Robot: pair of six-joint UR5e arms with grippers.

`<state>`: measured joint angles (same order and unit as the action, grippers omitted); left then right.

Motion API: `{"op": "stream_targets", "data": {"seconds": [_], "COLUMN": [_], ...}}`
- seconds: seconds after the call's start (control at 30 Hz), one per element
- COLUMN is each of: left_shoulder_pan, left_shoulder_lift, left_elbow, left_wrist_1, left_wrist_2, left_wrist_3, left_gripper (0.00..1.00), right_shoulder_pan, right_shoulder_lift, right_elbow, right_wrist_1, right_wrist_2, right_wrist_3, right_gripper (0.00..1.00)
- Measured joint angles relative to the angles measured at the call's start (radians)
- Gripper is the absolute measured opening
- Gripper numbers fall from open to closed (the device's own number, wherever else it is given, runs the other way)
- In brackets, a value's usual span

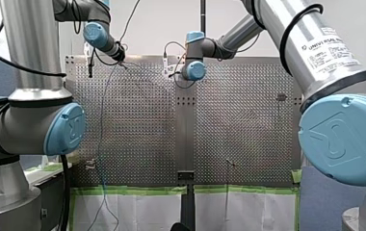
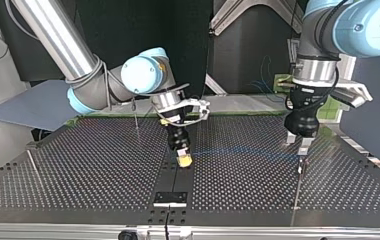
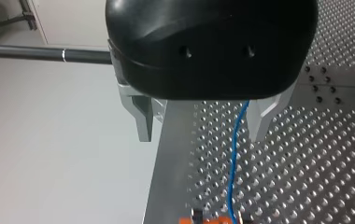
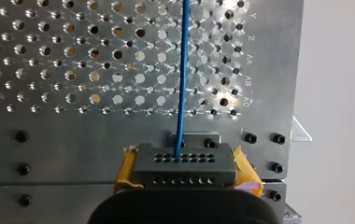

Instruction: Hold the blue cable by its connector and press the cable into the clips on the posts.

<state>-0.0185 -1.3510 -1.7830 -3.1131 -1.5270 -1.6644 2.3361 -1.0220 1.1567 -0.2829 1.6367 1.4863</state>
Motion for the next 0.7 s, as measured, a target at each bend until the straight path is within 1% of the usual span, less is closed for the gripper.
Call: {"op": "stream_targets", "data": {"seconds": [0.2,0.37,0.53,0.7], "left_shoulder_pan": [-0.024,-0.042,-0.053,-0.061], "left_shoulder_lift": [0.001,-0.001,-0.005,-0.005], "left_elbow": [-0.002,-0.002,-0.003,-0.003], "left_wrist_1": [-0.006,-0.006,-0.007,-0.006], "left_wrist_2": [-0.005,-0.03,-0.041,-0.044], "left_wrist_3": [0.0,0.002,0.003,0.003], "left_gripper": [1.0,1.0,1.0,1.0], "right_shoulder_pan": [0.0,-0.001,-0.001,-0.001], "right_shoulder_lift": [0.0,0.0,-0.001,-0.001], "right_elbow": [0.017,0.046,0.077,0.093], "right_wrist_1": [0.0,-0.002,-0.003,-0.005], "right_wrist_2": [0.004,0.017,0.027,0.032], "right_wrist_3": [-0.002,-0.007,-0.013,-0.016], "right_gripper": [0.0,0.0,0.0,0.0]}}
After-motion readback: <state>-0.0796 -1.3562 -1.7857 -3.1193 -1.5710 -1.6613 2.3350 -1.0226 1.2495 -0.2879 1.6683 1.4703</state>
